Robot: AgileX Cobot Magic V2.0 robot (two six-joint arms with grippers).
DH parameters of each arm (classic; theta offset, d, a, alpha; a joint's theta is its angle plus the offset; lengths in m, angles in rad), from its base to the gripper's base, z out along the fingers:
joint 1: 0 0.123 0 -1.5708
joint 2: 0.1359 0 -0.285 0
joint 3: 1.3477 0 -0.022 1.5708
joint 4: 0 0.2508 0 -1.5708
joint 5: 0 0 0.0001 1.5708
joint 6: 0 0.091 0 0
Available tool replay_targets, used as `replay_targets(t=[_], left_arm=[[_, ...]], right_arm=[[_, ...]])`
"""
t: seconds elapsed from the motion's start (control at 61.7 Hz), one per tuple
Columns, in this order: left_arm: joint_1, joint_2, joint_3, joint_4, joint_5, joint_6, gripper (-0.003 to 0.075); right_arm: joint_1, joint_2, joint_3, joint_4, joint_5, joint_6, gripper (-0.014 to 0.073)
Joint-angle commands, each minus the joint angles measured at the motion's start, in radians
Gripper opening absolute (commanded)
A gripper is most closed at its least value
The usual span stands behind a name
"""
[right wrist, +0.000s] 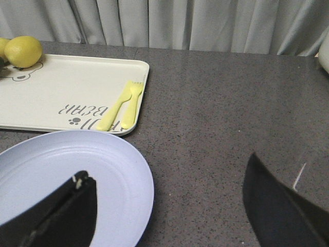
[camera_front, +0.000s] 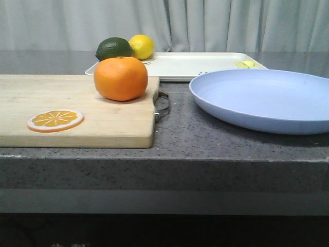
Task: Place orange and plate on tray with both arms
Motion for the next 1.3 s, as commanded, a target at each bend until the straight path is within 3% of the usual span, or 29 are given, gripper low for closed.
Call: replay_targets(t=[0.0, 0.276, 0.486, 0.713, 0.908, 1.28], left_arm=[[-0.087, 0.100, -0.126, -0.011, 0.000, 0.002, 0.0599], [-0.371, 0.487, -0.519, 0.057, 0.284, 0.002, 0.0599], [-0.445, 0.716, -0.798, 0.061, 0.526, 0.002, 0.0599], [-0.458, 0.910, -1.041, 0.061, 0.773, 0.034, 0.0599], [-0.458, 1.020, -1.133, 0.064, 0.874, 0.056, 0.0599], [-0.458, 1.102, -1.140, 0.081, 0.912, 0.056, 0.0599]], right_arm=[[-0.002, 0.006, -0.035, 0.001, -0.090, 0.000, 0.0591], [-0.002, 0.006, -0.035, 0.001, -0.090, 0.000, 0.0591], [-0.002, 0.006, -0.035, 0.001, -0.090, 0.000, 0.0591], [-0.002, 0.006, -0.035, 0.001, -0.090, 0.000, 0.0591], [-0.002, 0.006, -0.035, 0.001, -0.090, 0.000, 0.0591], [-0.002, 0.006, -0.035, 0.001, -0.090, 0.000, 0.0591]])
